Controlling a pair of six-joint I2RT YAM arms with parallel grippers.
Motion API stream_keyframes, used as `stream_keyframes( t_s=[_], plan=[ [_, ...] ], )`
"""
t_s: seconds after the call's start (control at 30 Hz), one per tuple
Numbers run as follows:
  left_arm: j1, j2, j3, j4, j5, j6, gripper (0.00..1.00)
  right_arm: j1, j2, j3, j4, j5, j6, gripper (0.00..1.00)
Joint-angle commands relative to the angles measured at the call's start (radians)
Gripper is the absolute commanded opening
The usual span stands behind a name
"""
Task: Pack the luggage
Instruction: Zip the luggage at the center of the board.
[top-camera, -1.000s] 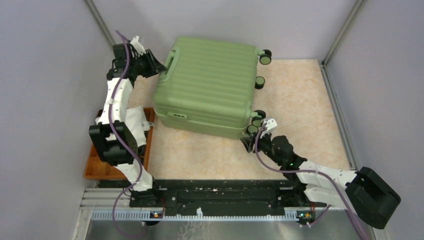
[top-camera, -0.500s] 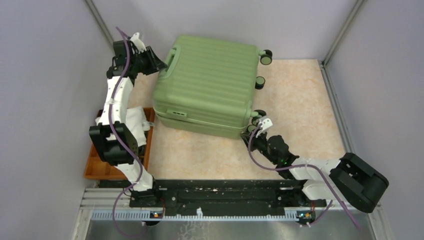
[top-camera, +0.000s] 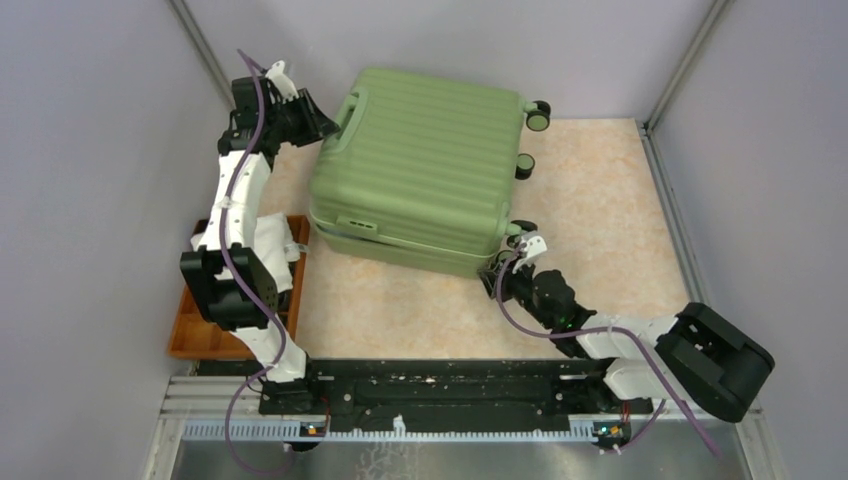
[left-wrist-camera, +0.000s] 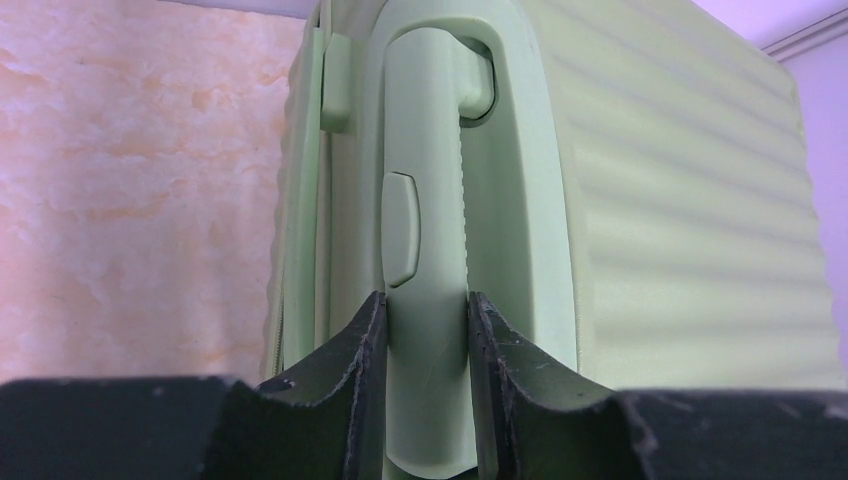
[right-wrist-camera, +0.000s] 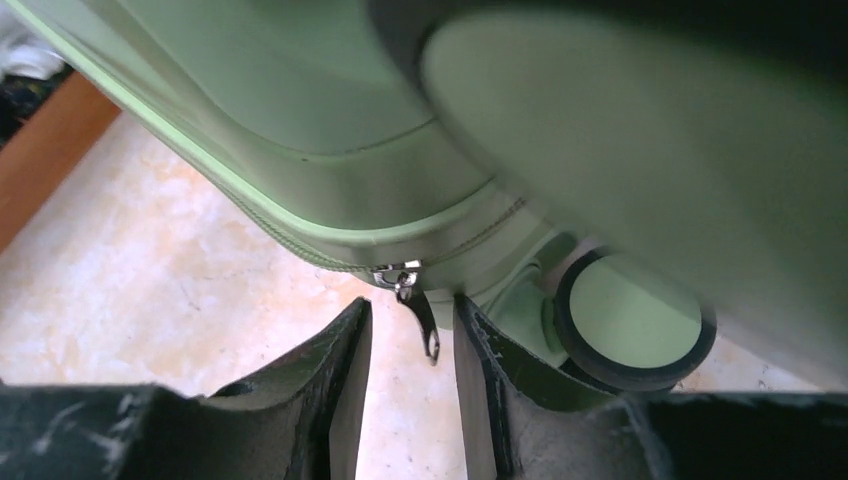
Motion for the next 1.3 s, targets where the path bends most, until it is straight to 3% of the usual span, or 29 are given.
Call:
stream_keyframes(
  t_s=[0.0,0.17,0.47,1.03,1.27],
  plan=[
    [-0.062,-0.069,0.119,0.197,0.188,-0.067,0.00,0.008,0.053,0.050,0.051,0.008,0.017,0.32],
    [-0.062,-0.073,0.138,0.188,0.177,-0.062,0.00,0.010,0.004,0.008,0.100,0.021,0.017,0.00],
    [-0.062,-0.087,0.122,0.177,0.124,-0.060,0.00,0.060,-0.175,-0.021,-0.026,0.014,0.035,0.00],
    [-0.106,-0.093,0.080,0.187,0.115,-0.095,0.00,0.158,-0.105,0.172,-0.194,-0.163,-0.035,0.00],
    [-0.084,-0.085,0.143,0.081,0.105,0.037,0.00,0.152,-0.085,0.185,-0.246,-0.059,0.018,0.00]
  ],
)
